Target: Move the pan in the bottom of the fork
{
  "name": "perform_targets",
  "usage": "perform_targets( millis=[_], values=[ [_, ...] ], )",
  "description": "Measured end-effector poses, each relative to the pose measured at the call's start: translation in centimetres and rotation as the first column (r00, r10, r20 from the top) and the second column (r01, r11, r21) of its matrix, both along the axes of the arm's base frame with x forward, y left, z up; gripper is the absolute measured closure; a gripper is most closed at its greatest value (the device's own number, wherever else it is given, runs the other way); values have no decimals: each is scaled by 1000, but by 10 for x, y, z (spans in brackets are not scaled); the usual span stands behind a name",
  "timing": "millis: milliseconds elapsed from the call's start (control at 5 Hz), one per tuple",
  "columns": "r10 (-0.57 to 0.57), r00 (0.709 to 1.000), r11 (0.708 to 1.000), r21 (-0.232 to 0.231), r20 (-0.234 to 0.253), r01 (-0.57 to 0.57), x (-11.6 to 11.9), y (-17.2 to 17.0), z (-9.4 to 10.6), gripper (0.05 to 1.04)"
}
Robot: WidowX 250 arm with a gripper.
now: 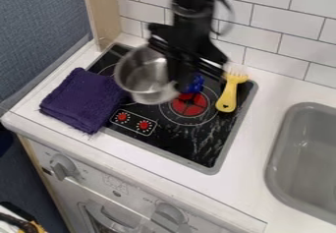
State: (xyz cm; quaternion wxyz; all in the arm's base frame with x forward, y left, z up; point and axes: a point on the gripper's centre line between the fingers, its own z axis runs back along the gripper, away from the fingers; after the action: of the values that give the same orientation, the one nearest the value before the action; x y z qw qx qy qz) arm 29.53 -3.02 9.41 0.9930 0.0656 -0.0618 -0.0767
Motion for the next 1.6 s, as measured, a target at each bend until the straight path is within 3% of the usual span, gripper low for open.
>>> perform_targets(
  millis=[200,400,800,1000,1200,1400,1600],
  values=[
    [-75,997,997,20,-28,76,-9,-30,-18,1007],
    [-65,995,997,35,-80,68,-16,-49,-38,1011],
    [-15,987,997,66,-161,26,-22,-64,-66,1011],
    [-4,984,997,72,-177,17,-22,-66,-70,986],
    [-3,983,997,75,-182,17,-20,-66,-69,815],
    [-7,983,997,73,-183,21,-21,-67,-69,532],
    [-3,990,1000,28,-138,7,-19,-67,-54,229]
  ],
)
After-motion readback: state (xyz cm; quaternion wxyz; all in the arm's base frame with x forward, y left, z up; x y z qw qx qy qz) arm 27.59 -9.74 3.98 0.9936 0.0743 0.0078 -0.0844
